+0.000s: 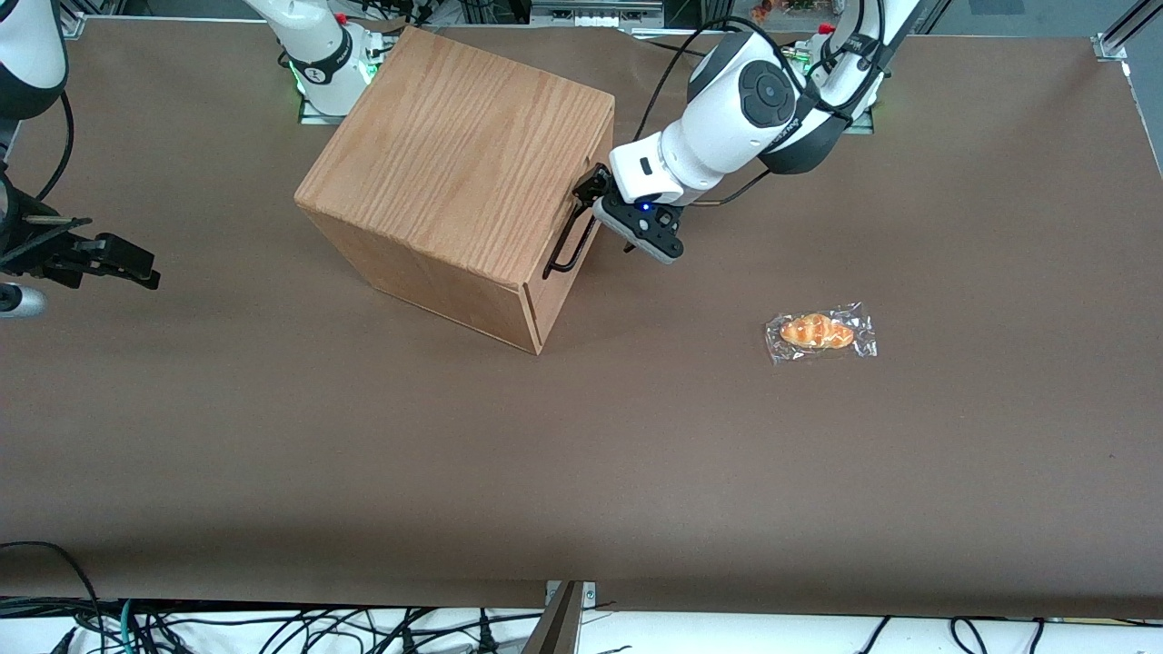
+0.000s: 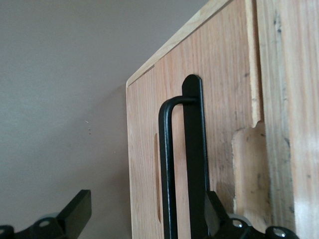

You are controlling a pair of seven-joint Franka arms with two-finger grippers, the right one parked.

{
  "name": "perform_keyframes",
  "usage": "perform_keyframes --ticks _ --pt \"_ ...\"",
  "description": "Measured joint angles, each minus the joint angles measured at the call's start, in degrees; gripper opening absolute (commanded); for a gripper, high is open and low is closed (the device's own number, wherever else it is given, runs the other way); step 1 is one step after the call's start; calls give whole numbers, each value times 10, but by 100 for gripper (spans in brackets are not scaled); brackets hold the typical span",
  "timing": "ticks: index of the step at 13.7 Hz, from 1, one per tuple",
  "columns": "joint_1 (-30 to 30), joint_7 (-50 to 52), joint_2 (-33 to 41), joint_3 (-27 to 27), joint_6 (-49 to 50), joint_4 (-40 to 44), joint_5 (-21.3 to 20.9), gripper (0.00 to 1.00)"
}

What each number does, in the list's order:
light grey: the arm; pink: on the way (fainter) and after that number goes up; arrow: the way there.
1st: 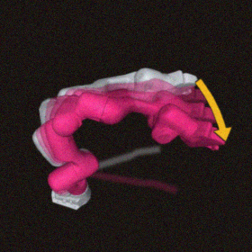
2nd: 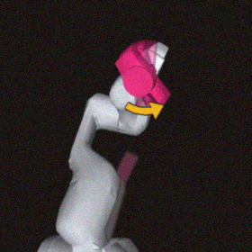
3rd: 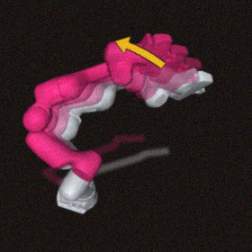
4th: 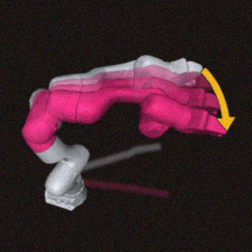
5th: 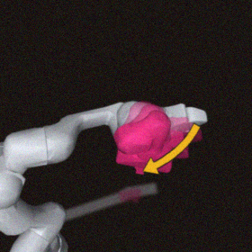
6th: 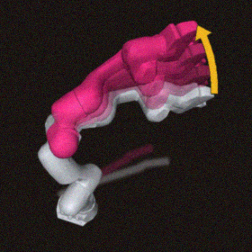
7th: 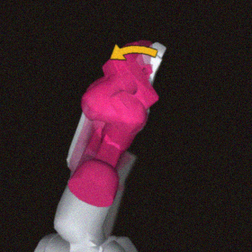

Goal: Open top drawer with left arm

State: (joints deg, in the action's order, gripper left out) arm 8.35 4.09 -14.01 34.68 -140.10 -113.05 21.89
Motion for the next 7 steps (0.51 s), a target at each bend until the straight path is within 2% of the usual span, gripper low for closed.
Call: perform_keyframes --ticks 7 --pt "6 -1 -7 0 -28 -32 -12 100"
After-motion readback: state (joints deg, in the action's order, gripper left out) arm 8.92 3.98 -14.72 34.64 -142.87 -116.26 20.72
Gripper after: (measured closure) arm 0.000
